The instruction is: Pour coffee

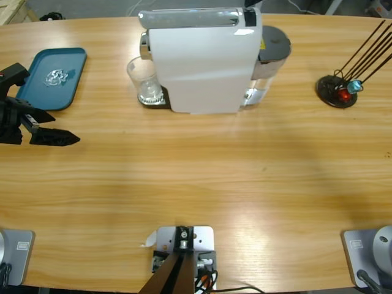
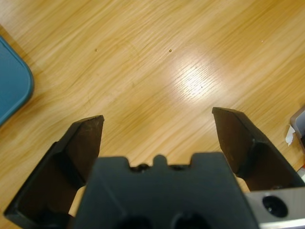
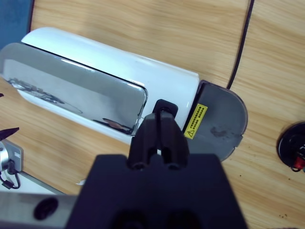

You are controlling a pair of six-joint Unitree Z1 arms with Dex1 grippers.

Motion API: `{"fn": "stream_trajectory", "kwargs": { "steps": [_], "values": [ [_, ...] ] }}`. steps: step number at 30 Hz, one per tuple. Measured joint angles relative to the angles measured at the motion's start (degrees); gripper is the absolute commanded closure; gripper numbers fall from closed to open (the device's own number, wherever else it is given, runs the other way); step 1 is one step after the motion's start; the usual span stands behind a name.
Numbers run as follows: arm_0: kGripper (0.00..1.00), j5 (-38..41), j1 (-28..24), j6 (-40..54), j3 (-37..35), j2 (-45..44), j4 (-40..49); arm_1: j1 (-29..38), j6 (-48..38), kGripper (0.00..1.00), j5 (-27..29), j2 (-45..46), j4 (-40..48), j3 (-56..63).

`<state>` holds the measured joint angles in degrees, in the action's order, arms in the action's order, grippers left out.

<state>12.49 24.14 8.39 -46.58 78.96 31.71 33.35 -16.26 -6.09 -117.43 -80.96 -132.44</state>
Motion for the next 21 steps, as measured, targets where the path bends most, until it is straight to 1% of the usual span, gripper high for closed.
{"fn": "stream_trajectory", "kwargs": {
  "steps": [10, 21],
  "values": [
    [0.000, 0.00, 0.00, 0.00, -0.08, 1.92, 0.00, 0.00, 0.00, 1.000, 0.16, -0.24, 0.00, -0.03],
    [0.000, 0.00, 0.00, 0.00, -0.12, 2.11, 0.00, 0.00, 0.00, 1.000, 0.61, -0.21, 0.00, -0.03]
  ]
}}
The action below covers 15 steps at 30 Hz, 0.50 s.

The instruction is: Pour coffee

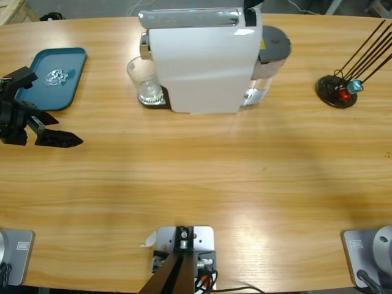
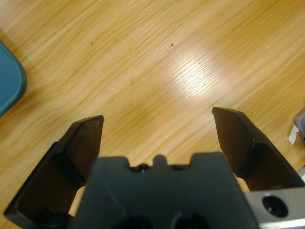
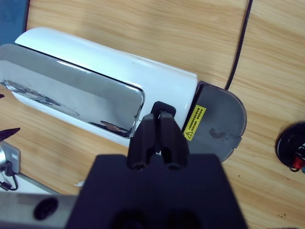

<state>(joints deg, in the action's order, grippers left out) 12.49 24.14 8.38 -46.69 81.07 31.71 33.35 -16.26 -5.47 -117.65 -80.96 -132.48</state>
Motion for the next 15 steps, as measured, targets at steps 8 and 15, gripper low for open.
{"fn": "stream_trajectory", "kwargs": {
  "steps": [8, 15],
  "values": [
    [0.000, 0.00, 0.00, 0.00, 0.00, 0.13, 0.00, -0.02, 0.00, 1.000, 0.89, 0.26, 0.00, 0.00],
    [0.000, 0.00, 0.00, 0.00, 0.00, 0.14, 0.00, -0.02, 0.00, 1.000, 0.89, 0.26, 0.00, 0.00]
  ]
}}
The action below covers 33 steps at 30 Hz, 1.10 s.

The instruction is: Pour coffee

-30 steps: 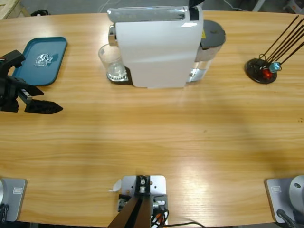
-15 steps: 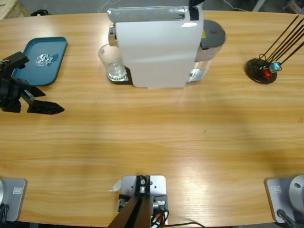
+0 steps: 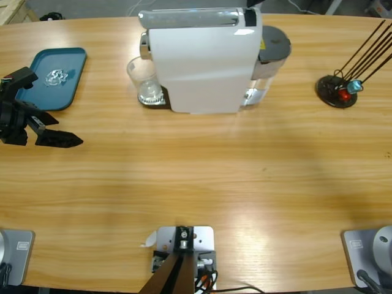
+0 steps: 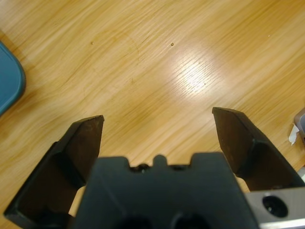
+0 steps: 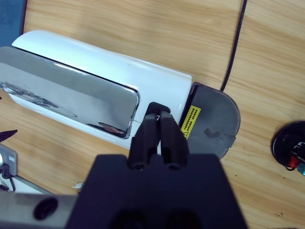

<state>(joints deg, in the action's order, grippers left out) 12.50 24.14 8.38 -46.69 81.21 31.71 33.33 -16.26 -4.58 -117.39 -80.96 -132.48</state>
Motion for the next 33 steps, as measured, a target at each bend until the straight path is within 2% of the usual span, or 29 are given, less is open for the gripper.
{"fn": "stream_trajectory", "kwargs": {
  "steps": [33],
  "values": [
    [0.000, 0.00, 0.00, 0.00, 0.00, 1.36, 0.00, -0.06, 0.02, 1.000, -0.65, 0.03, 0.01, 0.71]
  ]
}}
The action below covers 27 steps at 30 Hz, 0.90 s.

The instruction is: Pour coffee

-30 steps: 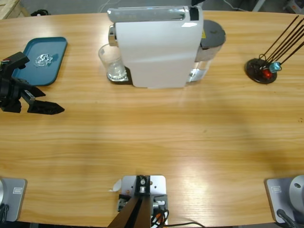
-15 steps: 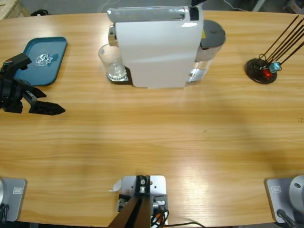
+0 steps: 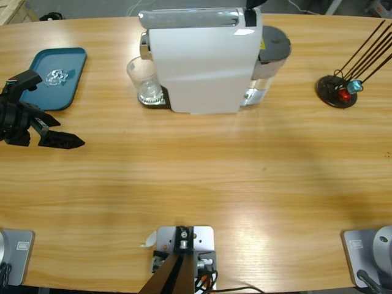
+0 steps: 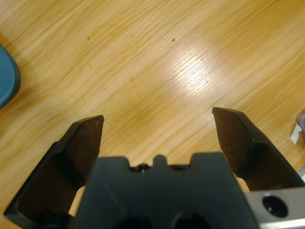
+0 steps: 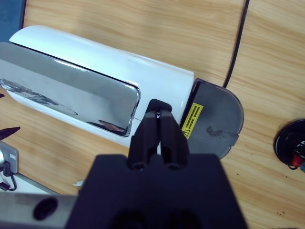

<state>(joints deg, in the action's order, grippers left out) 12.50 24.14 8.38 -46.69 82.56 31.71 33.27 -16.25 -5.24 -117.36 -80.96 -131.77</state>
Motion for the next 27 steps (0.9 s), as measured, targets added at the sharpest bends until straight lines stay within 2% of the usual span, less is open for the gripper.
{"fn": "stream_trajectory", "kwargs": {
  "steps": [5, 8, 9, 10, 11, 17, 21, 27],
  "values": [
    [0.000, 0.00, 0.00, 0.00, 0.00, 0.00, 0.00, 1.60, 1.42, 1.000, 3.43, 1.00, -0.70, -7.43],
    [0.000, 0.01, 0.00, 0.00, -0.29, -0.11, 0.00, 3.51, 1.25, 1.000, 4.27, 4.60, -0.85, -8.79],
    [0.000, 0.03, 0.00, 0.00, -0.53, -0.21, 0.00, 3.95, 1.22, 0.859, 4.42, 5.97, -0.89, -8.77],
    [0.000, 0.09, 0.00, 0.00, -0.82, -0.33, 0.00, 4.27, 1.21, 0.203, 4.55, 7.34, -0.89, -8.43],
    [0.000, 0.16, 0.00, 0.00, -1.25, -0.43, 0.06, 4.59, 1.21, 0.017, 4.57, 8.88, -0.90, -7.44],
    [0.000, 2.04, 0.01, 0.13, -2.87, -1.15, 0.27, 6.22, 1.31, 0.000, 5.37, 16.08, 1.70, 8.23],
    [0.000, 2.55, 0.02, 0.80, -3.98, -1.18, 0.27, 6.42, 2.22, 0.000, 4.47, 22.66, 11.52, 23.89],
    [0.000, 5.32, 0.02, 2.55, -4.72, -1.46, 0.27, 6.56, 5.74, 0.000, -0.26, 36.42, 25.66, 47.60]
  ]
}}
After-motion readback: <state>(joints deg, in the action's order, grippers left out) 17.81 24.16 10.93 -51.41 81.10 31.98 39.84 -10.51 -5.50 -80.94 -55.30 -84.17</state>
